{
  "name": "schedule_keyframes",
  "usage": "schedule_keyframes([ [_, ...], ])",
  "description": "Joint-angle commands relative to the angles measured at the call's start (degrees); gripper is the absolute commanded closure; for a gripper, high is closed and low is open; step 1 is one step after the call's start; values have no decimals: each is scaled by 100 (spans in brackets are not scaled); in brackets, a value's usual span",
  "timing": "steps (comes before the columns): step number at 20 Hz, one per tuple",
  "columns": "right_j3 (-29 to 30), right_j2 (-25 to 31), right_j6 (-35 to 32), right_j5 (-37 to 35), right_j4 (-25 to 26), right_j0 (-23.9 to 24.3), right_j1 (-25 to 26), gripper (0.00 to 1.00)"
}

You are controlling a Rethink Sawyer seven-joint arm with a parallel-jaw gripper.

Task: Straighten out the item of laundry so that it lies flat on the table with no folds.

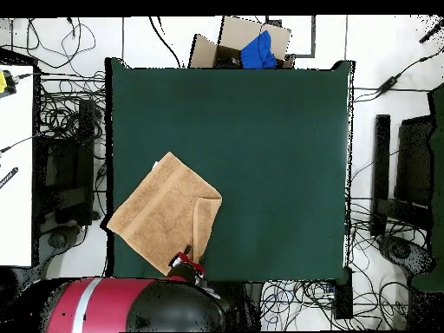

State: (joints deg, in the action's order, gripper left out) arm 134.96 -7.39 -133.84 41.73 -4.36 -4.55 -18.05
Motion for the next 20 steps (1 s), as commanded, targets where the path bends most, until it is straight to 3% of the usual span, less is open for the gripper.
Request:
schedule_keyframes([
  [1,-377,519,-1208,-435,-520,-16,84,0],
  [20,-445,354,-1153,-174,-331,50,446,0],
])
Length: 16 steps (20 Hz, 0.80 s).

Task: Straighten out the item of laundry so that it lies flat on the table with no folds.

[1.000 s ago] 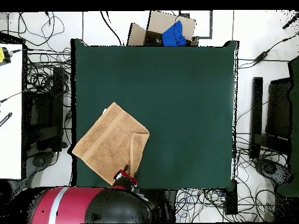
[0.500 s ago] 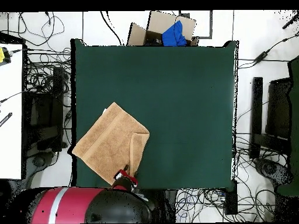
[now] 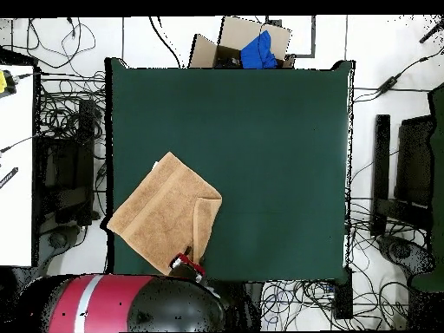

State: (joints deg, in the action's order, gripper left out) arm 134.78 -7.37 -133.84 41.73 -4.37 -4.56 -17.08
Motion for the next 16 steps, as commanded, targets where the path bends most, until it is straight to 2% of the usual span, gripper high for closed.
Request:
schedule_keyframes([
  [1,-420,318,-1133,-150,-274,86,365,0],
  [16,-444,-165,-871,242,542,625,731,0],
])
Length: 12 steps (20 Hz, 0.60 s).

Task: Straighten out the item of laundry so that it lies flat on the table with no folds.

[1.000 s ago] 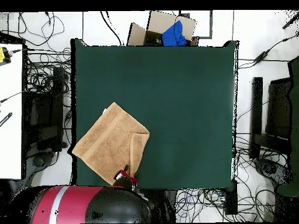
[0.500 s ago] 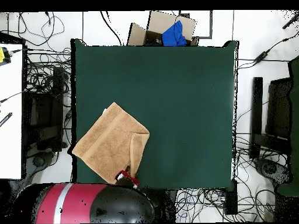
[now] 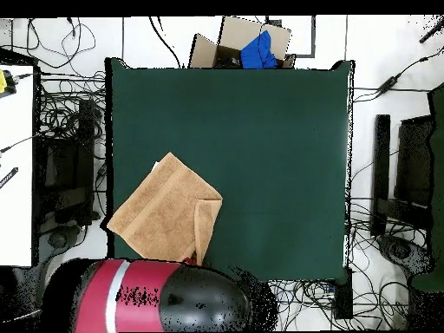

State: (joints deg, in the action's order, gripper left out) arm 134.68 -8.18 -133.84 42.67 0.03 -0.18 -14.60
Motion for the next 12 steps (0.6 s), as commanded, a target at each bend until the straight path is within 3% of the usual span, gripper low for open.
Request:
schedule_keyframes([
  [1,-433,-99,-866,180,121,198,510,0],
  [12,-438,-170,-832,284,181,238,590,0],
])
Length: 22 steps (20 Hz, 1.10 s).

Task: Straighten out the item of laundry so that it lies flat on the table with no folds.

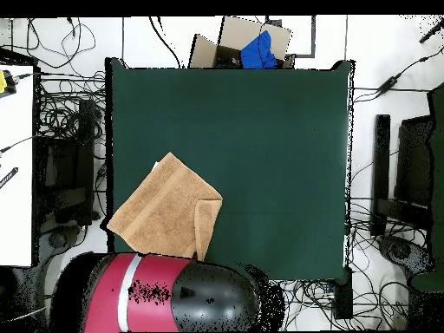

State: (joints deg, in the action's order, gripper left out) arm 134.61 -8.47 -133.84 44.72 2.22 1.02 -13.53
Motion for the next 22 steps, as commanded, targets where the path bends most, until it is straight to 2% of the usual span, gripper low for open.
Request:
schedule_keyframes([
  [1,-432,-154,-823,95,-23,128,493,0],
  [4,-477,-239,-746,138,81,206,536,0],
  [15,-901,-828,-292,102,1054,906,679,0],
  [22,-1089,-988,-295,232,1382,1086,886,0],
])
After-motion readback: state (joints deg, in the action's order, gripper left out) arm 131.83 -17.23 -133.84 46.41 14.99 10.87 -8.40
